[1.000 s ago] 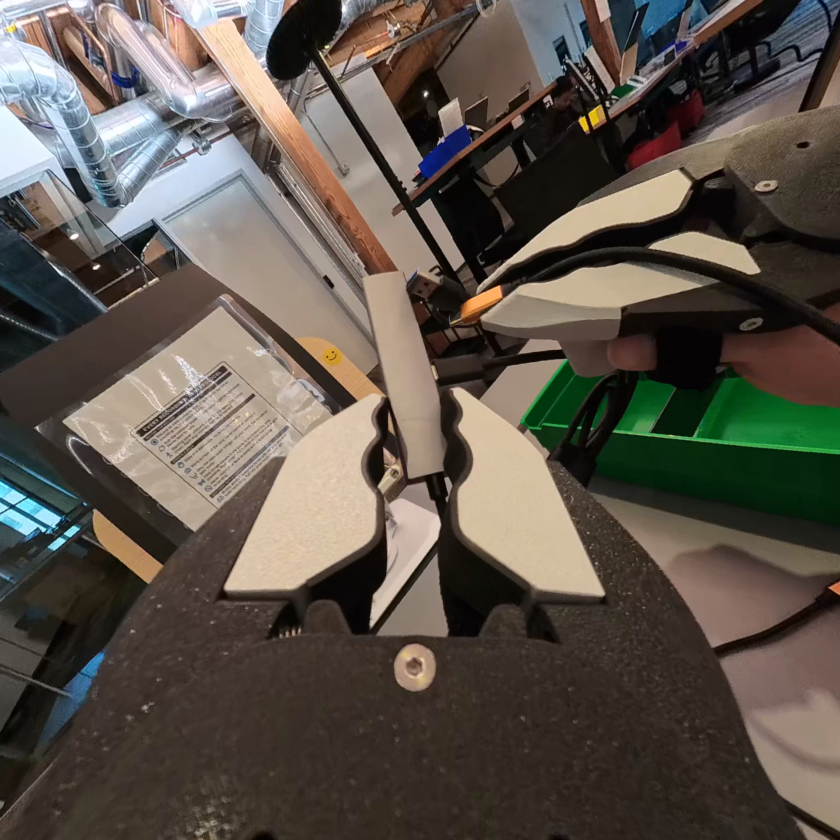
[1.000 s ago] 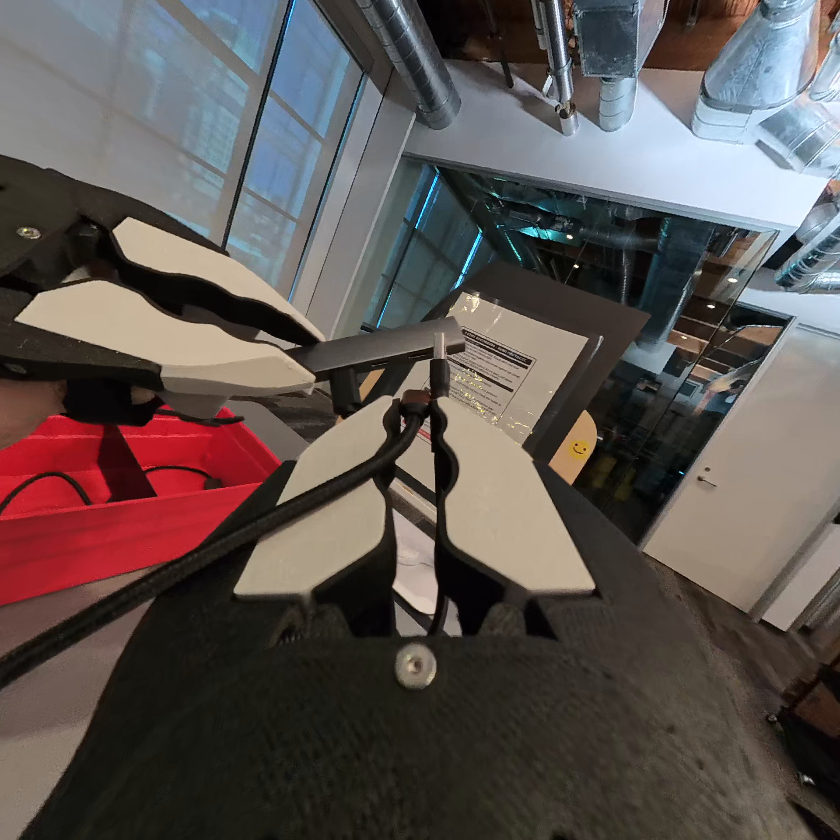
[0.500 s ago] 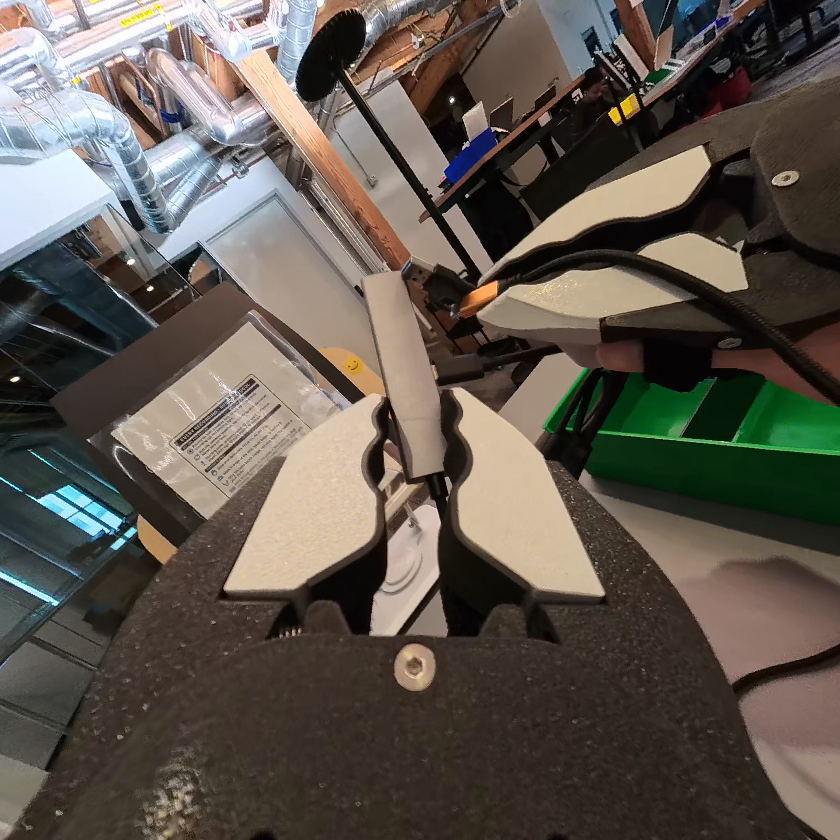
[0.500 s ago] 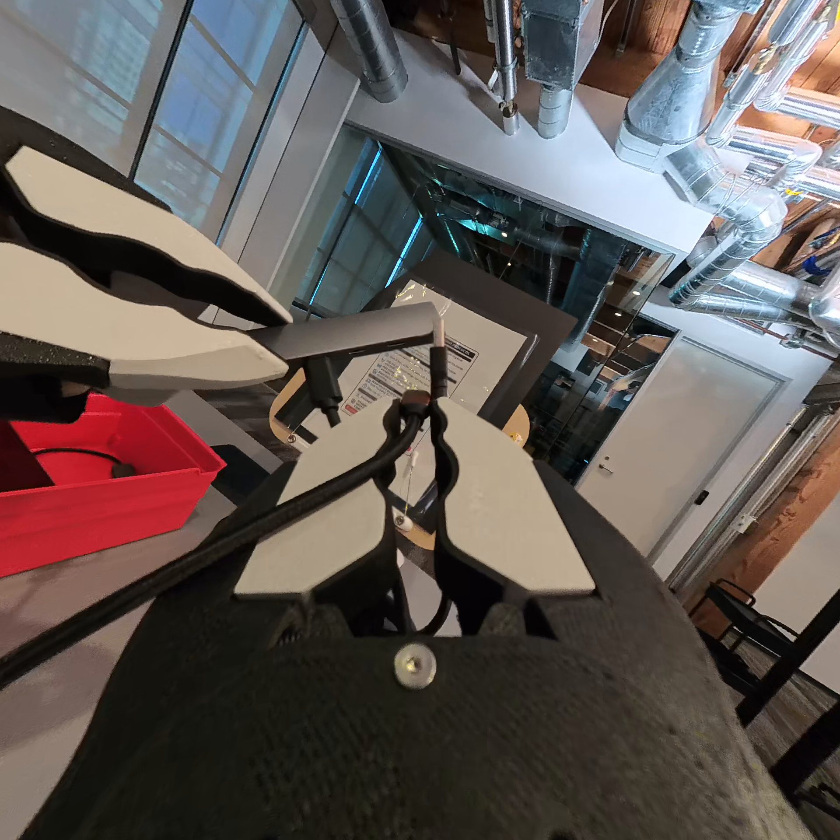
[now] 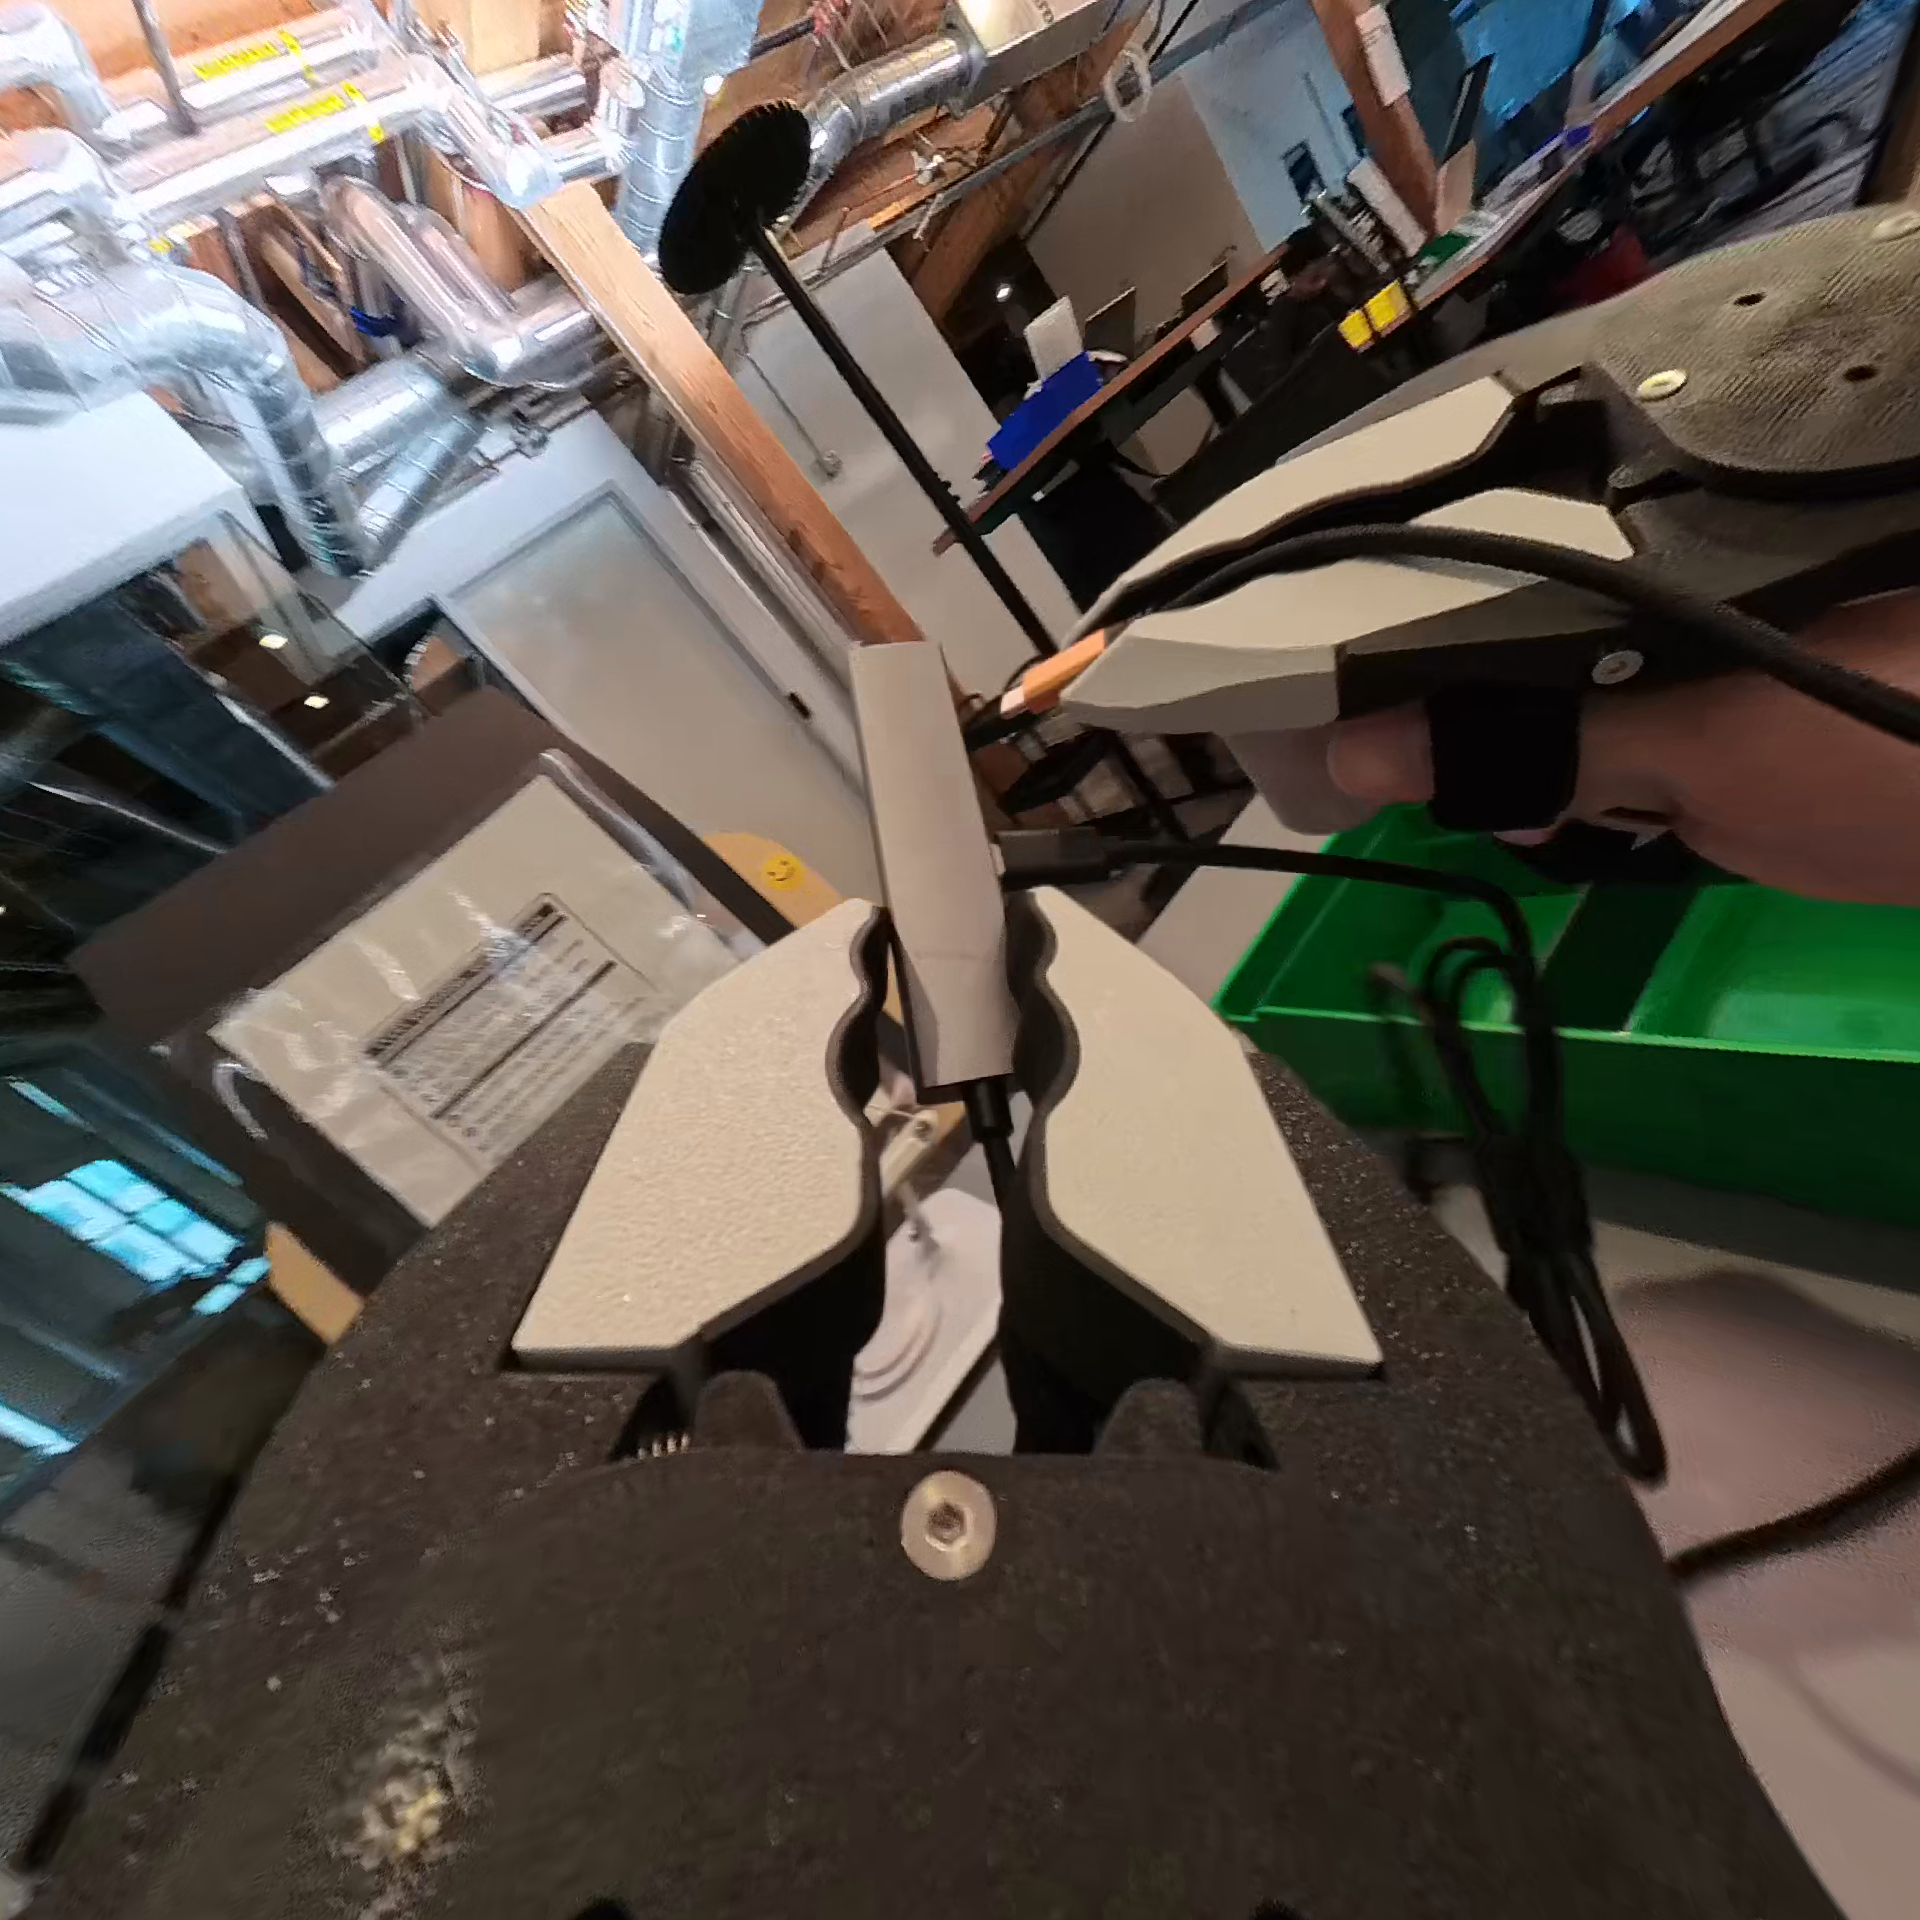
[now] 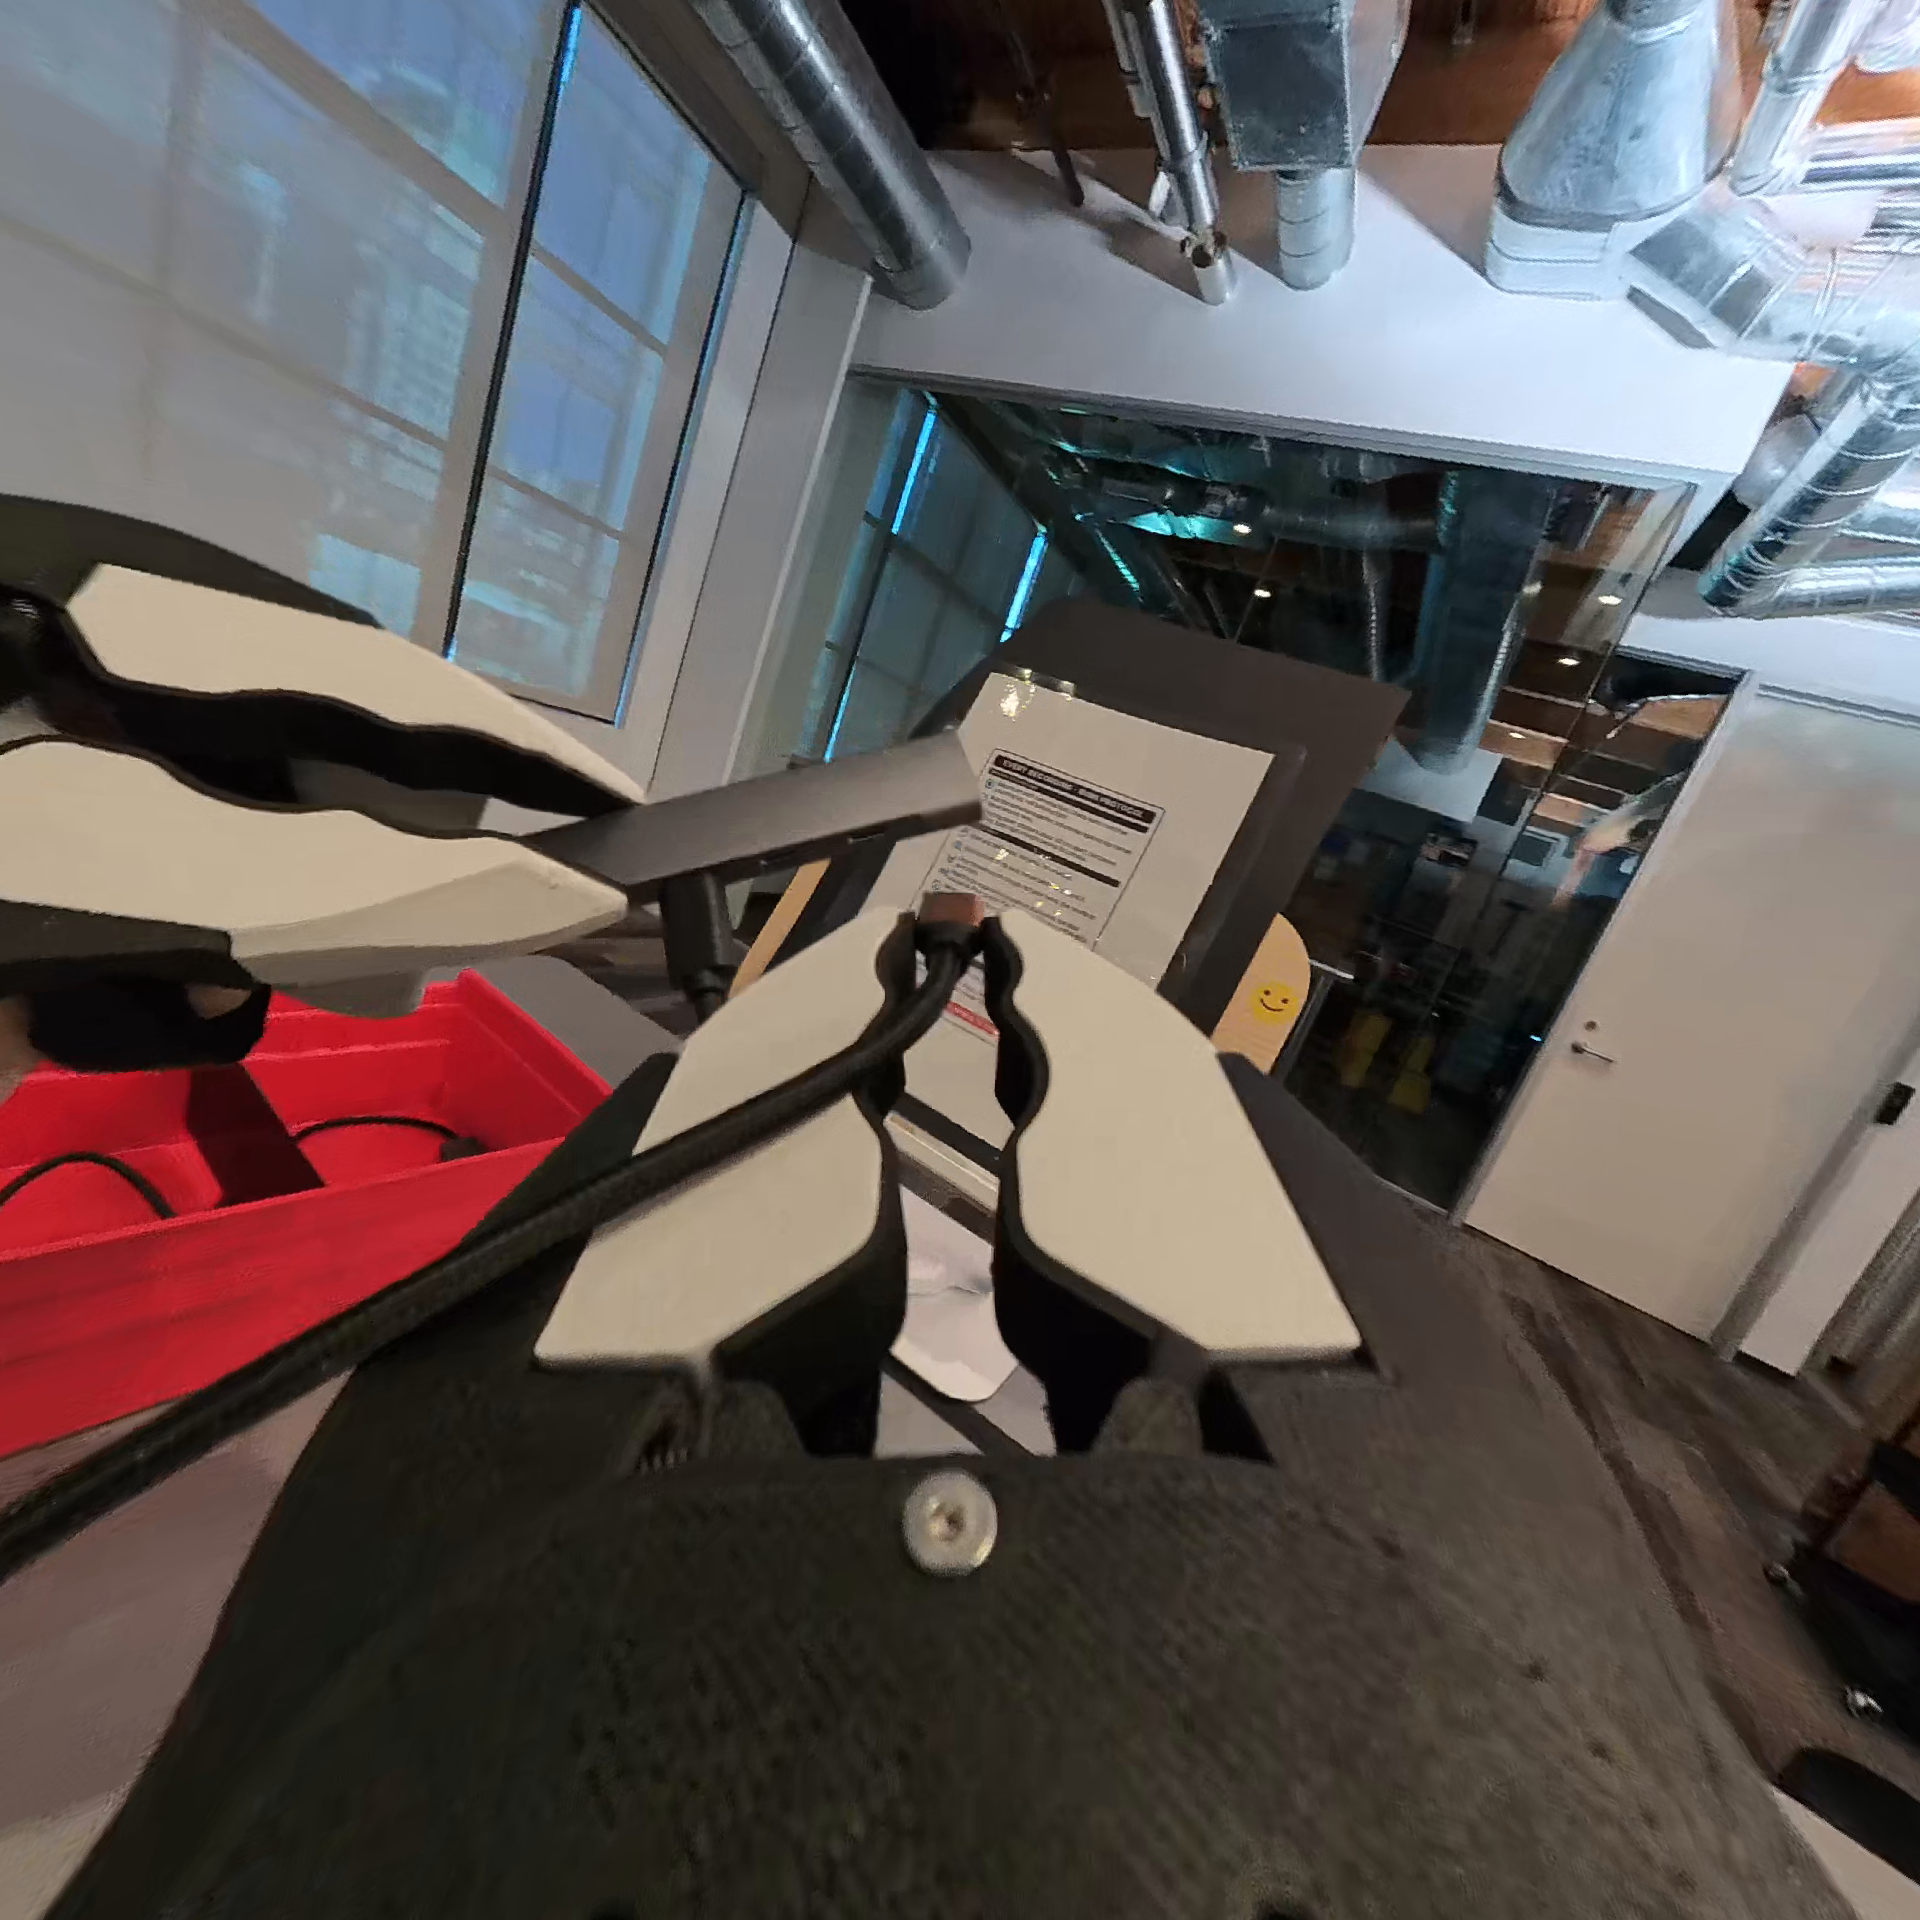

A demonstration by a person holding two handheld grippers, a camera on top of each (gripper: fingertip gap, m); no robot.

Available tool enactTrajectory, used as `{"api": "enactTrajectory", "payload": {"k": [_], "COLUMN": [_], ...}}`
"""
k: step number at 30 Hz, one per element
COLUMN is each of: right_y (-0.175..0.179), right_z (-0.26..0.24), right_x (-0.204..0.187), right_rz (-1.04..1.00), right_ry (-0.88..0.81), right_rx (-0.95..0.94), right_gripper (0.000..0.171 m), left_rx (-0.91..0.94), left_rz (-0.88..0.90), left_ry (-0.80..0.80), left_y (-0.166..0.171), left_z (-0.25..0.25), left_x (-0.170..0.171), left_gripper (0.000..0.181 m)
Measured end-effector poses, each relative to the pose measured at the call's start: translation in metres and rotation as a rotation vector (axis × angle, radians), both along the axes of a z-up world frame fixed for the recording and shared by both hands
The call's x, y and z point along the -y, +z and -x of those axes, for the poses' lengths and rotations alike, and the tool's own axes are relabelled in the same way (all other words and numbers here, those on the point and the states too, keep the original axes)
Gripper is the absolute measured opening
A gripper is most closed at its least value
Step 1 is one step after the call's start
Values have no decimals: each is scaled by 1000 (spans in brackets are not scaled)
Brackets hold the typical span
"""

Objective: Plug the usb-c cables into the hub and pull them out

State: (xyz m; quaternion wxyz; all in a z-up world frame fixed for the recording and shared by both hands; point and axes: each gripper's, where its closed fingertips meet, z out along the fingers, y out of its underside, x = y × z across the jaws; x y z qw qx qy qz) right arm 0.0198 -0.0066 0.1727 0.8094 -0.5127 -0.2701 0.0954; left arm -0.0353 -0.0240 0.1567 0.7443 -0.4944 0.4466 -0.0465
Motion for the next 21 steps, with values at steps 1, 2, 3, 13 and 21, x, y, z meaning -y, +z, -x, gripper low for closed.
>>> {"api": "enactTrajectory", "payload": {"k": [1, 2, 3, 13, 21], "right_y": [0, 0, 1, 20, 14], "right_z": [0, 0, 0, -9, 16], "right_x": [0, 1, 3, 34, 33], "right_rz": [13, 18, 18, -246, -252], "right_ry": [9, 25, 53, 167, 0], "right_rx": [8, 20, 34, 94, 208], "right_gripper": [13, 13, 13, 13, 13], "left_rx": [17, 40, 66, 290, 397], "left_rz": [32, 69, 107, 430, 566], "left_ry": [-31, -67, -107, -477, -592], "left_y": [-1, -1, -1, 14, 16], "left_z": [-1, -2, -2, 5, 4], "left_x": [0, 1, 2, 18, 18], "left_gripper": [22, 21, 22, 21, 21]}}
